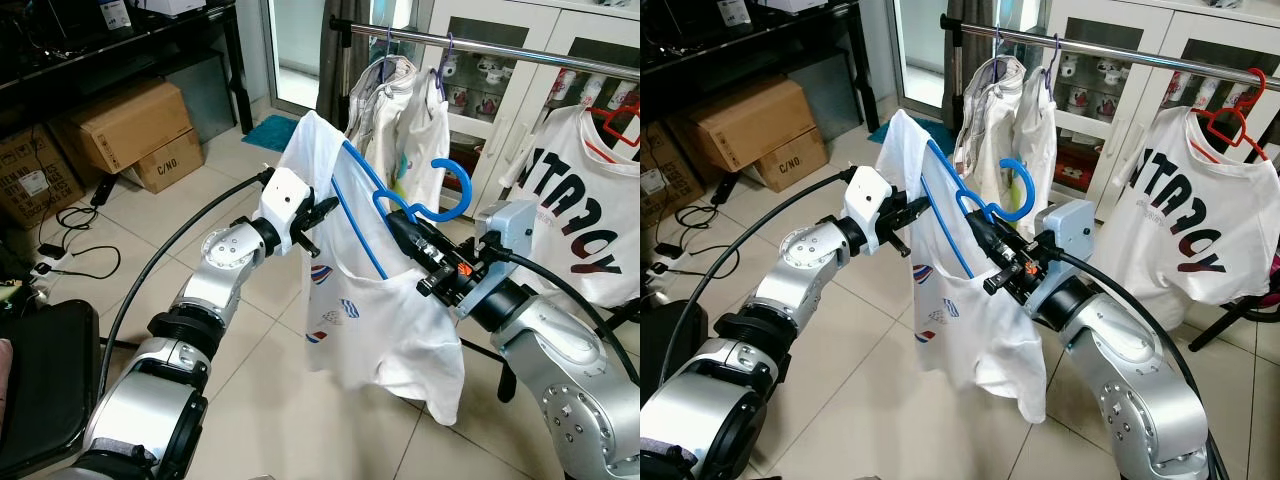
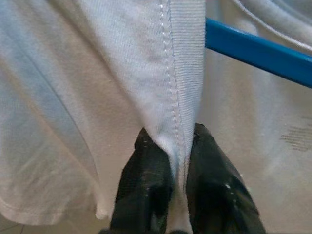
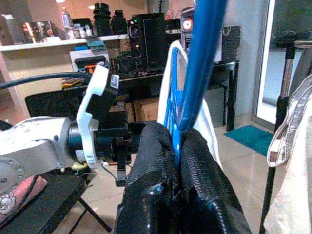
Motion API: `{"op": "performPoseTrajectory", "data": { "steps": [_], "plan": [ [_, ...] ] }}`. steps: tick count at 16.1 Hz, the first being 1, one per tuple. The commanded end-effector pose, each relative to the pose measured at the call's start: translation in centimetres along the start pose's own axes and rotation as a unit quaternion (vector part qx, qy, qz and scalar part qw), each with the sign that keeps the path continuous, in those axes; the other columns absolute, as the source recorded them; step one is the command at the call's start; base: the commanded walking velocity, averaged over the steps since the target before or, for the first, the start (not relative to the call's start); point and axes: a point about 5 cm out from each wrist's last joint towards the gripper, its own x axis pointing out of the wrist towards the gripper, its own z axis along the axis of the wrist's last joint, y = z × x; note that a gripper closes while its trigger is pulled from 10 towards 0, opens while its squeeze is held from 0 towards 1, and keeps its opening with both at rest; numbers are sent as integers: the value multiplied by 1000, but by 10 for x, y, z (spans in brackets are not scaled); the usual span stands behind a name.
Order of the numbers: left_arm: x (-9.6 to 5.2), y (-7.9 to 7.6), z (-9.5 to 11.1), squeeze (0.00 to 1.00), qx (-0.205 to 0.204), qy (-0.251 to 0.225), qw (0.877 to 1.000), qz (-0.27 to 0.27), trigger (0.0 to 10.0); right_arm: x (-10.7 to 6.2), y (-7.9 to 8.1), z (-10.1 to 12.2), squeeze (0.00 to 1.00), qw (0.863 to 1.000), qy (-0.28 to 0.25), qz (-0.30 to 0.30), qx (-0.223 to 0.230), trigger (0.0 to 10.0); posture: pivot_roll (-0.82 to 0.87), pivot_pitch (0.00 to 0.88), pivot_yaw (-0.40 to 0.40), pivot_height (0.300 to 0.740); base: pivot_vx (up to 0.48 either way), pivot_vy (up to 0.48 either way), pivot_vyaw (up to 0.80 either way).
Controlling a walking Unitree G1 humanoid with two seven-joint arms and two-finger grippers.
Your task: Hang hanger
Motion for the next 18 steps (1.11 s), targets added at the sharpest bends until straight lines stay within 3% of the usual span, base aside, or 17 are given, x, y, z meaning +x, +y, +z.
{"op": "performPoseTrajectory", "data": {
  "steps": [1, 4, 8, 10, 12, 14, 16, 18],
  "plan": [
    [-2, 1, -1, 0, 5, 2, 1000, 5, 0, 2, -1, 1, 0, 1000, 3, -2, -8, 0, -196, 0, 45, 740, 0, 0, 0],
    [-7, 2, 2, 0, 14, -9, 1000, 10, 0, 1, -17, -12, 0, 996, 55, -63, -32, 0, -196, 0, 46, 740, 0, 0, 0],
    [-25, 12, 23, 0, 20, -61, 998, 15, 0, -9, -30, -36, 0, 987, 131, -78, -53, 0, -180, 0, 46, 740, 0, 0, 0],
    [-33, 26, 34, 0, 15, -82, 995, 52, 0, -14, -24, -39, 0, 989, 137, -28, -55, 0, -175, 0, 45, 740, 0, 0, 0],
    [-46, 74, 44, 0, 43, -49, 986, 153, 0, -24, -12, -31, 0, 991, 122, 56, -25, 0, -165, 0, 40, 740, 0, 0, 0],
    [-55, 105, 46, 0, 64, -4, 973, 224, 0, -29, -10, -24, 0, 990, 109, 94, -9, 0, -165, 0, 41, 740, 0, 0, 0],
    [-61, 121, 44, 0, 54, 24, 961, 269, 0, -32, -9, -20, 0, 990, 95, 104, 0, 0, -178, 0, 53, 740, 0, 0, 0],
    [-57, 119, 40, 0, 51, 33, 964, 258, 0, -31, -9, -18, 0, 992, 82, 98, 9, 0, -178, 0, 53, 740, 0, 0, 0]
  ]
}}
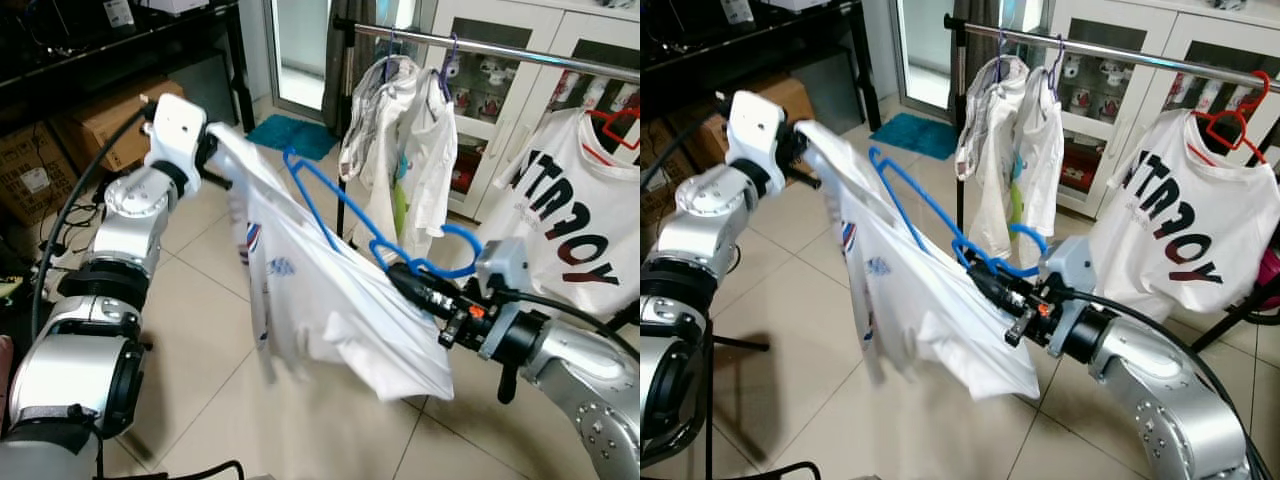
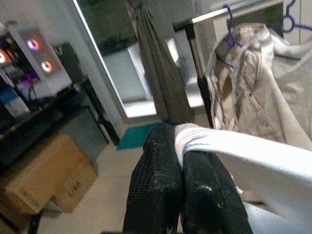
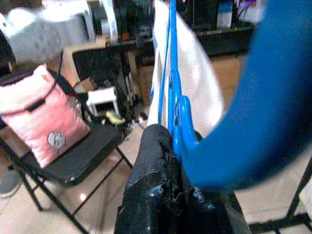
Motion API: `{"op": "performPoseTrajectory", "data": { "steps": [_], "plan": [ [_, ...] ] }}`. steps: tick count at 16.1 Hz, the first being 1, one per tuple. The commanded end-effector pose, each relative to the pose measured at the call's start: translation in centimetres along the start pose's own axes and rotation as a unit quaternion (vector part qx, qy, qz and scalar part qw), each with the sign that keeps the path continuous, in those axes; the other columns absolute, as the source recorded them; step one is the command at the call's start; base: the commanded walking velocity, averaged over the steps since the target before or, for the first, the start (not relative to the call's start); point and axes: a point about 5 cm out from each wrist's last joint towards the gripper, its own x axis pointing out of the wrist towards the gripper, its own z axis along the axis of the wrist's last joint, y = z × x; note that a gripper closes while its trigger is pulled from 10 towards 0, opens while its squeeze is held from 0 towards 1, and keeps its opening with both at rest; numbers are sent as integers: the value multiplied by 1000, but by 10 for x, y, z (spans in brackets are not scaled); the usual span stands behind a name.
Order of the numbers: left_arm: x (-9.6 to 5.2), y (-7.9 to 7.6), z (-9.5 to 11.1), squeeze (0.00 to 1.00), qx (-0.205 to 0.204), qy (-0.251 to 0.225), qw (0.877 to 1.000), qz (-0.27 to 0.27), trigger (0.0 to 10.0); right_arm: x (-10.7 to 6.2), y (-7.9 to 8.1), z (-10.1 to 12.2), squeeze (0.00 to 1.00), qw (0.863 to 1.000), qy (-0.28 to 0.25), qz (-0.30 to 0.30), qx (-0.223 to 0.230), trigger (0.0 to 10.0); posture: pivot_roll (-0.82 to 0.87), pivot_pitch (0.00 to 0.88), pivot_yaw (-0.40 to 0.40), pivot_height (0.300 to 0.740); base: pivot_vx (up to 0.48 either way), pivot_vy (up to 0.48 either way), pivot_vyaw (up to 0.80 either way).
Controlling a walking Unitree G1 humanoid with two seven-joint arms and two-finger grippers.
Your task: Hang hanger
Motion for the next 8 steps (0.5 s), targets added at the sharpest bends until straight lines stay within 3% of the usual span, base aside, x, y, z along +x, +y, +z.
{"op": "performPoseTrajectory", "data": {
  "steps": [1, 2, 3, 4, 5, 6, 7, 8],
  "plan": [
    [5, -7, 10, 0, -7, -18, 999, -26, 0, -1, -5, 4, 0, 999, -14, -34, 7, 0, -186, 0, 63, 740, 0, 0, 0],
    [8, -43, 5, 0, -27, -24, 992, -120, 0, 7, -16, 7, 0, 994, -32, -98, 22, 0, -186, 0, 63, 740, 0, 0, 0],
    [6, -81, 0, 0, -37, -30, 977, -209, 0, 15, -26, 9, 0, 985, -53, -156, 46, 0, -188, 0, 68, 740, 0, 0, 0],
    [4, -97, -2, 0, -44, -34, 969, -242, 0, 19, -30, 9, 0, 981, -62, -177, 56, 0, -188, 0, 68, 740, 0, 0, 0],
    [0, -129, -1, 0, -61, -48, 950, -303, 0, 26, -42, 8, 0, 965, -73, -240, 79, 0, -189, 0, 70, 740, 0, 0, 0],
    [-3, -139, 0, 0, -66, -53, 943, -321, 0, 28, -46, 6, 0, 956, -73, -268, 90, 0, -188, 0, 69, 740, 0, 0, 0],
    [-9, -160, 5, 0, -82, -67, 927, -361, 0, 32, -58, 2, 0, 935, -76, -328, 110, 0, -182, 0, 62, 740, 0, 0, 0],
    [-13, -168, 9, 0, -96, -76, 917, -379, 0, 34, -65, -1, 0, 924, -74, -359, 106, 0, -182, 0, 62, 740, 0, 0, 0]
  ]
}}
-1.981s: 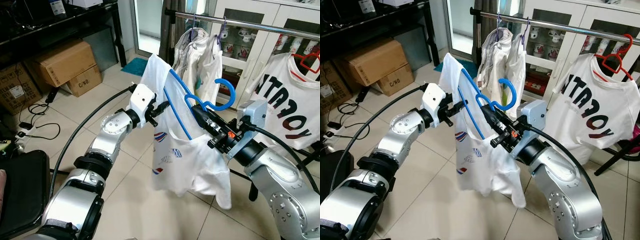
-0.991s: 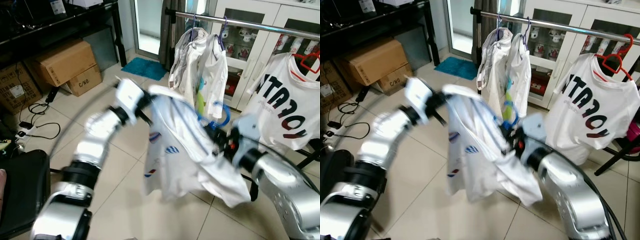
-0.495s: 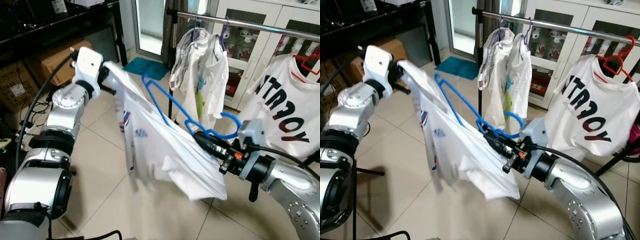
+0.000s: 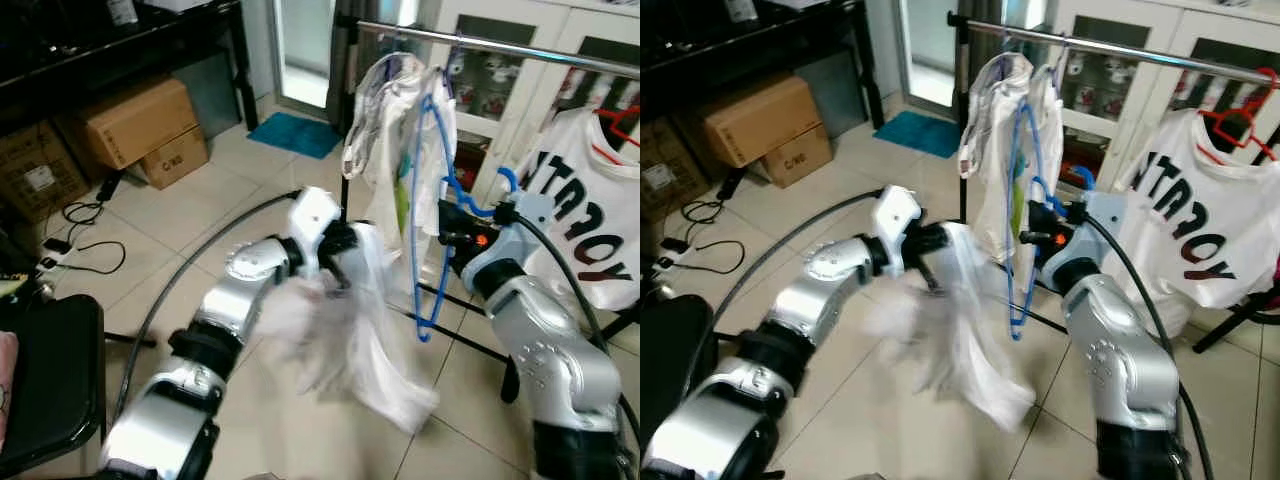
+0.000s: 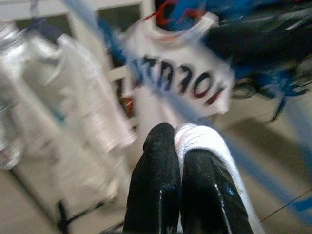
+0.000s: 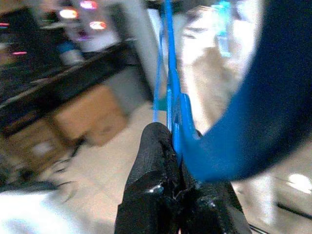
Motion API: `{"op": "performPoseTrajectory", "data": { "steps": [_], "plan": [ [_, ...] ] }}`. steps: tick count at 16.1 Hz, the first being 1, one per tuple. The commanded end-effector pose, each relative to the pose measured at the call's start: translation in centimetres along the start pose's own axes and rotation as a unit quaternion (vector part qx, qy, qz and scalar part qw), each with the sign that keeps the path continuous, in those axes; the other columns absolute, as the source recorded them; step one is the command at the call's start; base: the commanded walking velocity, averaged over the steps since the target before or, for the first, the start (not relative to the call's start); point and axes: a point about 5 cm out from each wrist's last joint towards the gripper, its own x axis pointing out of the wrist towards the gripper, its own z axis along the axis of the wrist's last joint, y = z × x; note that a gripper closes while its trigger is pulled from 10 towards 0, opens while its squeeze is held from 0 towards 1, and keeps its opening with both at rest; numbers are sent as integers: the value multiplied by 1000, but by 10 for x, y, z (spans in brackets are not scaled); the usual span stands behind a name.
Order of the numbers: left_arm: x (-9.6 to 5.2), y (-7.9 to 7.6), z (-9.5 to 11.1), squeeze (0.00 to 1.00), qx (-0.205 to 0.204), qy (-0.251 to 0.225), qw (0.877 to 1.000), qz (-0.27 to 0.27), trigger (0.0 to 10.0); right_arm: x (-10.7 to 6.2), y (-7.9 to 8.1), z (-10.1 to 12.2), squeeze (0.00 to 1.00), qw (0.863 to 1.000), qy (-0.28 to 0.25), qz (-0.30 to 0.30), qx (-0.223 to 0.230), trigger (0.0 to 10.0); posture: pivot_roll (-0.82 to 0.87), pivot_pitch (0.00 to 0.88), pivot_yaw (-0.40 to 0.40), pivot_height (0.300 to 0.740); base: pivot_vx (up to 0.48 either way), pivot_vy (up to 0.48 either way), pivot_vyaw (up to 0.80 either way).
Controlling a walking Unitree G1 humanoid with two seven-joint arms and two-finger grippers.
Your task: Hang hanger
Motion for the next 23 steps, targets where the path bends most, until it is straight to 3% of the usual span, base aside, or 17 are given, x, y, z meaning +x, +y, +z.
{"op": "performPoseTrajectory", "data": {
  "steps": [1, 3, 4, 5, 6, 7, 10, 15, 17, 20, 21, 23],
  "plan": [
    [-3, 2, 11, 0, 3, -23, 1000, 0, 0, 3, -5, 2, 0, 1000, -13, -27, -4, 0, -182, 0, 62, 740, 0, 0, 0],
    [-21, 12, 11, 0, -8, -32, 998, 57, 0, -2, -12, -12, 0, 997, 9, -33, -71, 0, -170, 0, 57, 740, 0, 0, 0],
    [-35, 18, 6, 0, -9, -24, 995, 100, 0, -10, -16, -30, 0, 996, 62, -27, -65, 7333, -165, 0, 54, 740, 0, 0, 0],
    [-48, 22, 0, 0, -12, -10, 989, 146, 0, -19, -16, -47, 0, 993, 105, -6, -57, 10000, -165, 0, 54, 740, 0, 0, 0],
    [-65, 27, -12, 0, -24, 6, 978, 208, 9137, -31, -16, -57, 0, 991, 112, -1, -72, 10000, -167, 0, 61, 740, 0, 0, 0],
    [-82, 31, -23, 0, -35, 21, 964, 263, 10000, -40, -22, -67, 0, 989, 128, -28, -73, 10000, -170, 0, 64, 740, 0, 0, -800],
    [-116, 30, -52, 0, -88, 63, 929, 354, 10000, -52, -34, -77, 0, 984, 138, -85, -75, 10000, -172, 0, 60, 740, 0, 0, -800],
    [-115, 1, -63, 0, -97, 92, 922, 363, 10000, -48, -32, -78, 0, 982, 137, -94, -91, 10000, -134, 0, 6, 740, 0, 0, -800],
    [-123, -1, -61, 0, -104, 89, 913, 383, 10000, -44, -22, -76, 0, 984, 132, -71, -96, 10000, -123, 0, -3, 740, 0, 0, -800],
    [-124, -5, -59, 0, -86, 87, 910, 397, 10000, -47, -31, -75, 0, 979, 128, -100, -120, 10000, -97, 0, -11, 740, 0, 0, -800],
    [-127, -3, -55, 0, -66, 74, 906, 412, 10000, -47, -34, -73, 0, 974, 128, -111, -150, 10000, -98, 0, -11, 740, 0, 0, -800],
    [-129, 1, -52, 0, -76, 59, 898, 429, 10000, -48, -32, -69, 0, 971, 131, -103, -169, 10000, -110, 0, 13, 740, 0, 0, -800]
  ]
}}
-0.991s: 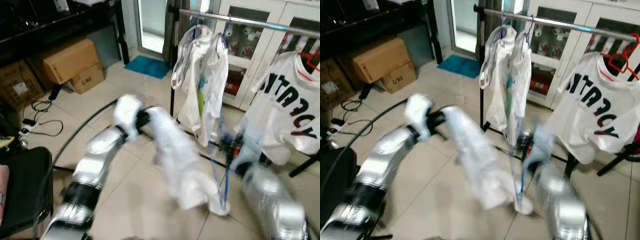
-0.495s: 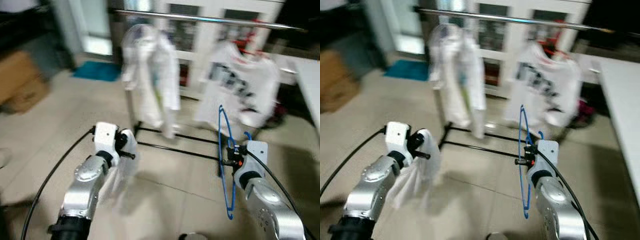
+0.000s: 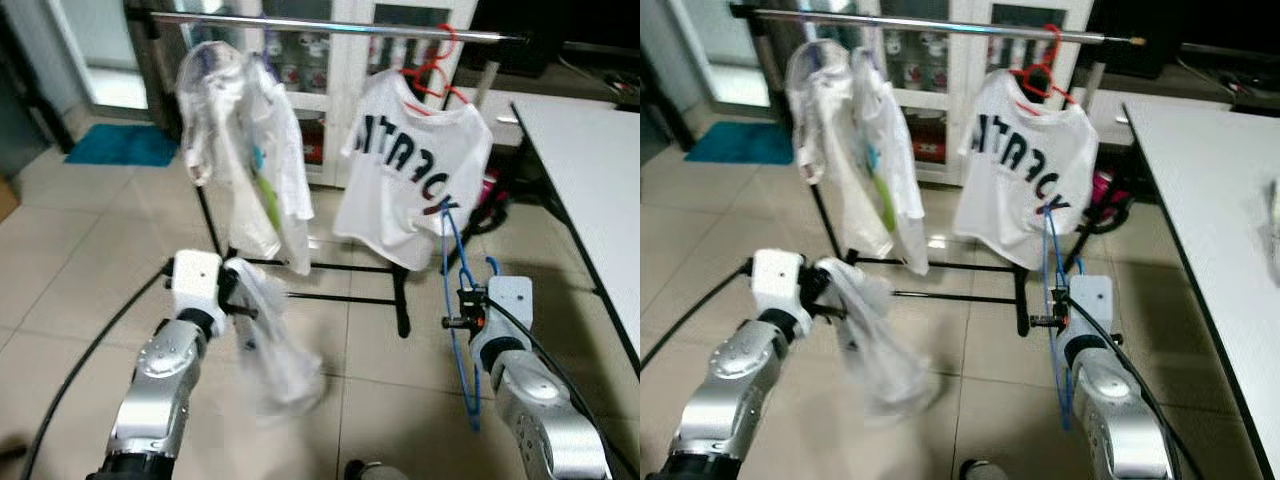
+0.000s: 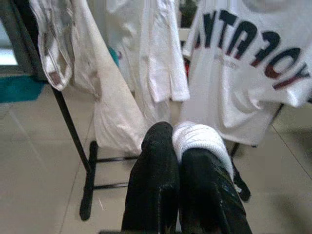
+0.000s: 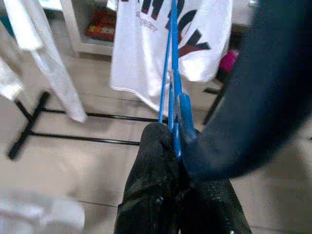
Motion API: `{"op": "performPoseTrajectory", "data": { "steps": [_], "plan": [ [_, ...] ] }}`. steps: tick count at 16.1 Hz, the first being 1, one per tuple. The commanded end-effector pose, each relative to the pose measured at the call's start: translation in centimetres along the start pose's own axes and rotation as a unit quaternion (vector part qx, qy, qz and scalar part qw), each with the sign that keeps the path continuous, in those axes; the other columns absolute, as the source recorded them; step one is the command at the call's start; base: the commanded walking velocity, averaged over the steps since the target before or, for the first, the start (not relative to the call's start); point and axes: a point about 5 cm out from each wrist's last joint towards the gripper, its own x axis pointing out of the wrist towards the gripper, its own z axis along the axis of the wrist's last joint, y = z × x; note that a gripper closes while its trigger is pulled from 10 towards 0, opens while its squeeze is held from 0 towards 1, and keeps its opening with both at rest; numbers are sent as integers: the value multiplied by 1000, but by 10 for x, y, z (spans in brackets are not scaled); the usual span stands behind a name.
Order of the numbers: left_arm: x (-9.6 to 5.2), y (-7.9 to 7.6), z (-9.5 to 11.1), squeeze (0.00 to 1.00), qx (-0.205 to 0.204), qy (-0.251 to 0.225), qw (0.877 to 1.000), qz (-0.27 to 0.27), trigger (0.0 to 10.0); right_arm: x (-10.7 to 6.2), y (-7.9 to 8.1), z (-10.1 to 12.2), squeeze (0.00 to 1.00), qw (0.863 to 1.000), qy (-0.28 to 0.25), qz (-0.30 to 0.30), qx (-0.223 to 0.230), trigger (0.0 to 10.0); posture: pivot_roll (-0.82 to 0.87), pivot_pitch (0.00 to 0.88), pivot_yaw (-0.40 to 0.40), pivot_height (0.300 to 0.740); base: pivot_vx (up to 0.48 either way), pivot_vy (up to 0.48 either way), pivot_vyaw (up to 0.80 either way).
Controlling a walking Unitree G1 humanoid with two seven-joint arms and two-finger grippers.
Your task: Hang hanger
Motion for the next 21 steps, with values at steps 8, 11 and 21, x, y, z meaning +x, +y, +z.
{"op": "performPoseTrajectory", "data": {
  "steps": [8, 11, 21],
  "plan": [
    [18, -7, 27, 0, 10, -60, 998, 1, 10000, -5, 2, 24, 0, 999, -53, 10, -7, 10000, -146, 0, 42, 740, 0, 0, -800],
    [13, -13, 20, 0, 8, -49, 998, -30, 10000, -7, 8, 23, 0, 998, -49, 22, 17, 10000, -146, 0, 47, 740, 0, 0, -800],
    [2, -16, 30, 0, 22, -59, 998, -30, 10000, -12, 9, 30, 0, 994, -58, 65, 71, 10000, -138, 0, -27, 740, 0, 0, -800]
  ]
}}
